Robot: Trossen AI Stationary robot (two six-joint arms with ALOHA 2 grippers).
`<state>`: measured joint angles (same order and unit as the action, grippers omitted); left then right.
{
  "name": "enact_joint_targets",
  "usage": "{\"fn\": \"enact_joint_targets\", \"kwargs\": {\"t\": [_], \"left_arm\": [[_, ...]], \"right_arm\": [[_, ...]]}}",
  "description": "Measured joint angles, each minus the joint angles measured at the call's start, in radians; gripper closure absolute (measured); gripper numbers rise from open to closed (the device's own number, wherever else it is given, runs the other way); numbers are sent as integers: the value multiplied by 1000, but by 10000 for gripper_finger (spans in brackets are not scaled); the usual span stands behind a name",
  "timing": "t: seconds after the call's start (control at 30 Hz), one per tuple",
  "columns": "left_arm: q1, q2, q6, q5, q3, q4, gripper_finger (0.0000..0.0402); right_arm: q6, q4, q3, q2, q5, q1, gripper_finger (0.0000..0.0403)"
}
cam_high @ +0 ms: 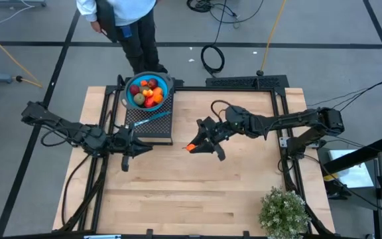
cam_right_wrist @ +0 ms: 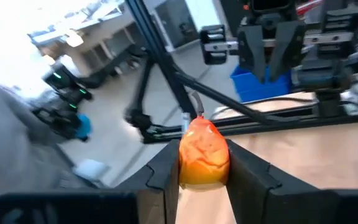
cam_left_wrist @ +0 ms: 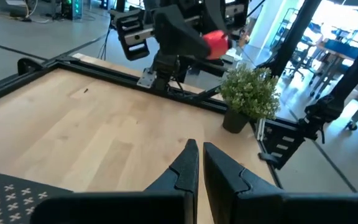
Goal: Pick & Place Fruit
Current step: Put the yellow pear into the blue strainer bowl on the shelf
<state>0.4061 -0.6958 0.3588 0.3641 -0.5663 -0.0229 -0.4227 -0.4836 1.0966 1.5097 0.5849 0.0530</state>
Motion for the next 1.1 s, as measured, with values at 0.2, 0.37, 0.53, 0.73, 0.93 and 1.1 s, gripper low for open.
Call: {"fn": "enact_joint_targets", "kwargs": {"t": [0.2, 0.37, 0.53, 0.73, 0.93, 1.1], "left_arm": [[-1, -52, 25, 0, 0, 63, 380], [-1, -87, 25, 0, 0, 125, 380], [-5, -109, 56, 0, 0, 166, 380], [-33, -138, 83, -54, 0, 274, 380], [-73, -169, 142, -98, 0, 327, 356], [-104, -171, 200, -97, 0, 331, 294]], "right_arm": [[-141, -54, 0, 0, 74, 19, 307], [-168, -73, 0, -1, 75, 19, 307], [-161, -71, 0, -1, 73, 19, 307], [-107, -63, 0, -1, 38, 19, 307], [-3, -51, 0, -1, -21, 19, 307], [98, -35, 0, -1, -71, 18, 307]]}}
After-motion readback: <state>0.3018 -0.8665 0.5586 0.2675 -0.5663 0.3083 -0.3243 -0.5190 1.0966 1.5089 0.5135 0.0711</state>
